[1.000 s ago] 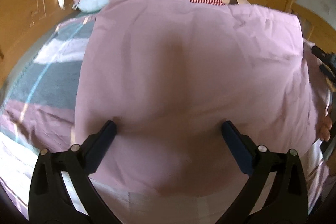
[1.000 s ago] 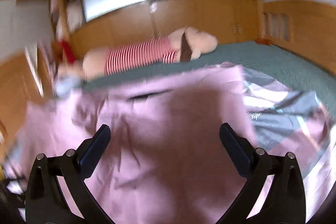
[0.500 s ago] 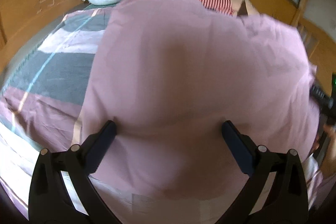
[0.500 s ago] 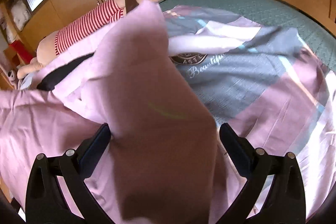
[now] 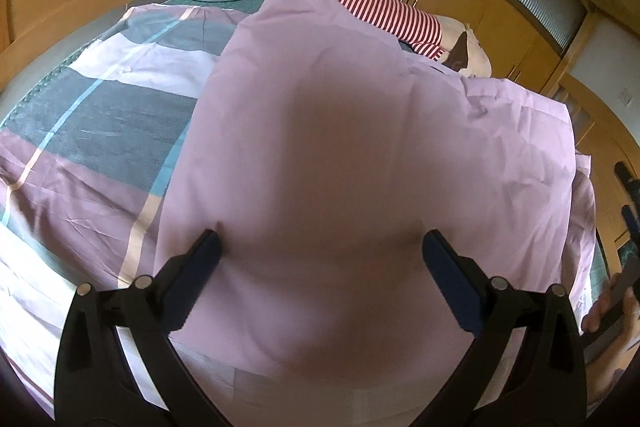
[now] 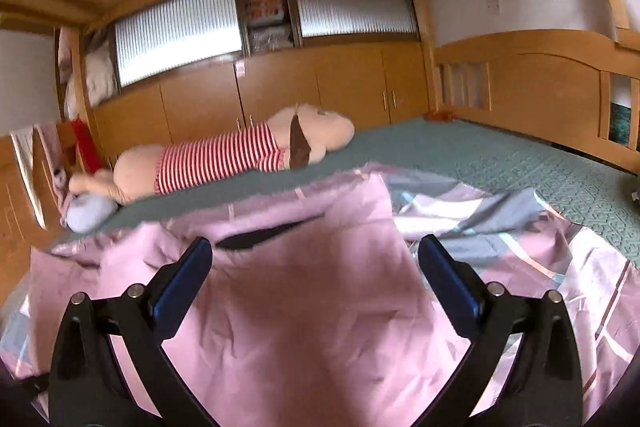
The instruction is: Fold large clothes
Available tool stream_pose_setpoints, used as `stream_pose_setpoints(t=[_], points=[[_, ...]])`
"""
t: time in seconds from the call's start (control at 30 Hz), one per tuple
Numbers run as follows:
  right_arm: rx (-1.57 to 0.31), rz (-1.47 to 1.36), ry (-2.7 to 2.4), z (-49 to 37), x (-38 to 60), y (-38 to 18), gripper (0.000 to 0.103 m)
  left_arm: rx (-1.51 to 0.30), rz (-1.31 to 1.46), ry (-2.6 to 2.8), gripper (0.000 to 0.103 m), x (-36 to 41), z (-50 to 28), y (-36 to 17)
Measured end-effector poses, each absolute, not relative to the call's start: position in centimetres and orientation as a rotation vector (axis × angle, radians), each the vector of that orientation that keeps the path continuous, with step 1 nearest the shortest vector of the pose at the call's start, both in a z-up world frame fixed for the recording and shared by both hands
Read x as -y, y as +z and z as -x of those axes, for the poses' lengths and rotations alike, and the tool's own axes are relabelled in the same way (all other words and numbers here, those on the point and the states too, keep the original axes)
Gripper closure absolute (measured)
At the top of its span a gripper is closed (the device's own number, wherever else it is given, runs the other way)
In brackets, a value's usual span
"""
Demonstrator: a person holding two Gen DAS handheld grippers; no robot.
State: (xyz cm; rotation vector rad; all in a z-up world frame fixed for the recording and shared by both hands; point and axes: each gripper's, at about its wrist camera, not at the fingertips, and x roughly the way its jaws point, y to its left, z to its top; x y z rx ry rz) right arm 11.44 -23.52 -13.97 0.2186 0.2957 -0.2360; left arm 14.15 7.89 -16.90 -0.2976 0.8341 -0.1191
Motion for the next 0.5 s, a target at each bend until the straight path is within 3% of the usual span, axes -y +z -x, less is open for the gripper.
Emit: stream_pose_setpoints(t=[0.27,0.5], points=[[-0.738,-0.073,0.049,-20.9,15.8,-20.6,0.001,-0.833,0.299,-0.112,0.002,-7.9,-14.1,-16.9],[-0.742,-0.061,-0.029,-29.2,17.3,-19.8,0.001,-0.822,0.248,-0.119,0.002,-7.2,-14.0,-16.7]])
